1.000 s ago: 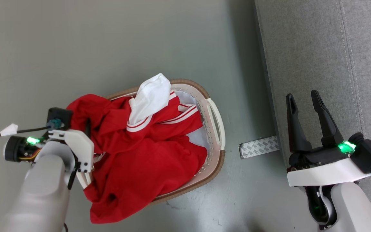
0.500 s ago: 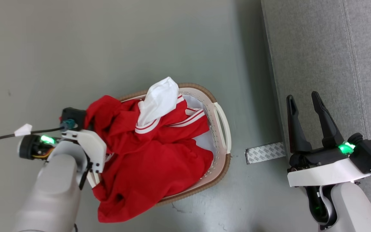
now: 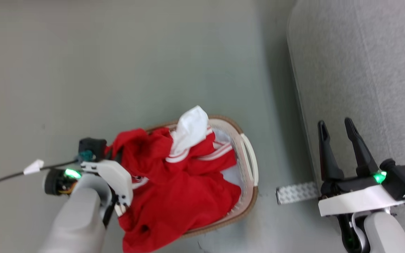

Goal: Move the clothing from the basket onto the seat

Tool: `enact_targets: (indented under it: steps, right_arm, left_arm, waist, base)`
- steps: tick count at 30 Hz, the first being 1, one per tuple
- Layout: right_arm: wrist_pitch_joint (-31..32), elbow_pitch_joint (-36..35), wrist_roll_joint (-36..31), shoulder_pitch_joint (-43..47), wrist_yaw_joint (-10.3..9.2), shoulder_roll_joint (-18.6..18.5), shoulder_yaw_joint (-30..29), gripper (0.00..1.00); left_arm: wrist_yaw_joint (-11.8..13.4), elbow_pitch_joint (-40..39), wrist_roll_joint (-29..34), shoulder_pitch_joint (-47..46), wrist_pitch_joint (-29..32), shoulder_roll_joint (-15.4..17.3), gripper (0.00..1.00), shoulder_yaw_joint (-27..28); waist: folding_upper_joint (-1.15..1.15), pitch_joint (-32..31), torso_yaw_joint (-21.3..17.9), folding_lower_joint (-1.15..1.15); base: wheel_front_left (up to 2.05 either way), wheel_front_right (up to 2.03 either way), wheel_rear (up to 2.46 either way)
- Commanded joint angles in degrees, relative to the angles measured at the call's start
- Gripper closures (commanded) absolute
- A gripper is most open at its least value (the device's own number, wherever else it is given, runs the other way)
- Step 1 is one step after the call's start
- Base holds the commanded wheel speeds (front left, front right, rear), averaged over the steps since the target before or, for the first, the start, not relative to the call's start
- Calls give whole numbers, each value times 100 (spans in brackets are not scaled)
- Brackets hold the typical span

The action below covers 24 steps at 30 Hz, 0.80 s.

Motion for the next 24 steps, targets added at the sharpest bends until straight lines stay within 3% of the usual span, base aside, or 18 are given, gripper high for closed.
enact_targets:
  steps: [1, 14, 24]
  right_arm:
    - [2, 23, -49, 98, -12, -25, -38, 0]
    - [2, 319, -286, 688, -12, -25, -238, 0]
    - [2, 473, -408, 1017, -12, -28, -216, 0]
  left_arm:
    - [-13, -62, -55, 114, -25, -19, 100, 27]
    - [-233, -1360, -702, 1050, -44, -268, 100, -8]
    - [-205, -3295, -1058, 1779, 538, -310, 100, -162]
  waist:
    - [0, -330, 129, 0]
    - [0, -1769, 556, 0]
    - [0, -2374, 728, 0]
  base:
    - [0, 0, 0]
    - [0, 0, 0]
    - [0, 0, 0]
